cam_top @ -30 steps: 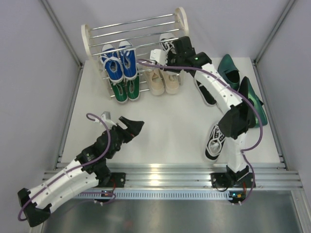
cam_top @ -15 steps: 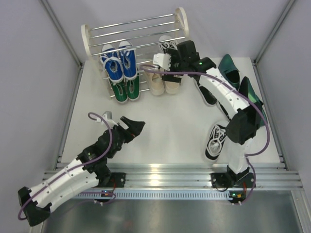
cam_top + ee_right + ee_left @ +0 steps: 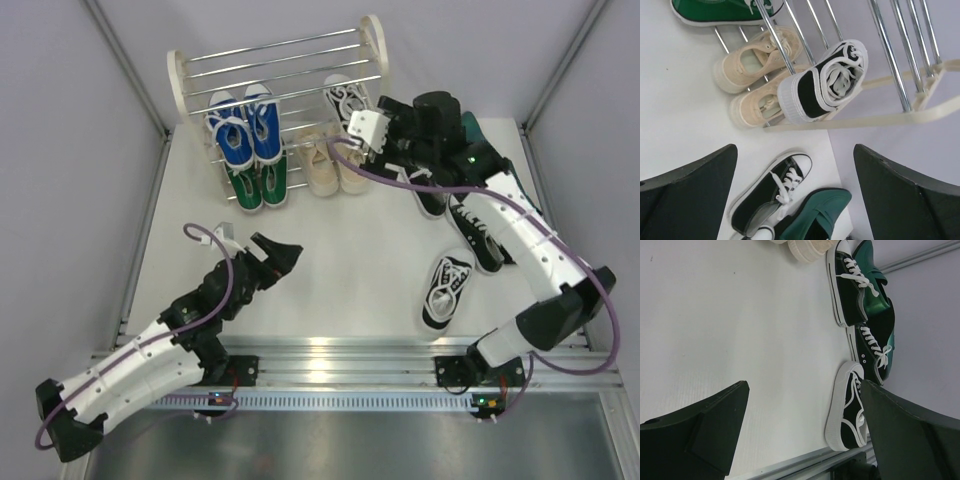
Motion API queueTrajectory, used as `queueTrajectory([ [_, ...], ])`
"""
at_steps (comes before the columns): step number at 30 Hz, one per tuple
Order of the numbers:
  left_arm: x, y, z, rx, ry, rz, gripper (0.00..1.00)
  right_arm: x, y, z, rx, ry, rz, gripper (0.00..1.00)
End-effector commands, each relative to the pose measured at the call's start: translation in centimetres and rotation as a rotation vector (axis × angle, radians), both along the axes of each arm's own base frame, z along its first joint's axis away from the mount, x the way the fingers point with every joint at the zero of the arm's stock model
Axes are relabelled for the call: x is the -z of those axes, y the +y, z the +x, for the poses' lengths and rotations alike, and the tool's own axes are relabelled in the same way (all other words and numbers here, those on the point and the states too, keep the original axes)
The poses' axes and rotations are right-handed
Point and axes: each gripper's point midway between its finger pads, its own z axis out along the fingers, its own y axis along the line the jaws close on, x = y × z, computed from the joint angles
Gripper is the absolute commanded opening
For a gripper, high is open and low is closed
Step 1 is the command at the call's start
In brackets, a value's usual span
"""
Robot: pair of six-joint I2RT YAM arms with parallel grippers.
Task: Place and organize the shoes onto the shoe shelf
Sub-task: Place the shoe at the shoe shelf.
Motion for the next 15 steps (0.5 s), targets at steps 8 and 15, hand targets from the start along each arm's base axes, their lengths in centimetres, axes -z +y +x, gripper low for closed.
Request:
queueTrajectory([
  [8,-2.5,-4.2,0.1,0.150,0.020,-0.041,0.98,5.3,-7.1,-9.6,0.139,0.489,0.207,0.99],
  [15,2.0,-13.6,0.0,0.447,0.139,0.214,0.94,10.4,-15.0,-14.0,0.206,0.741,0.299,0.99],
])
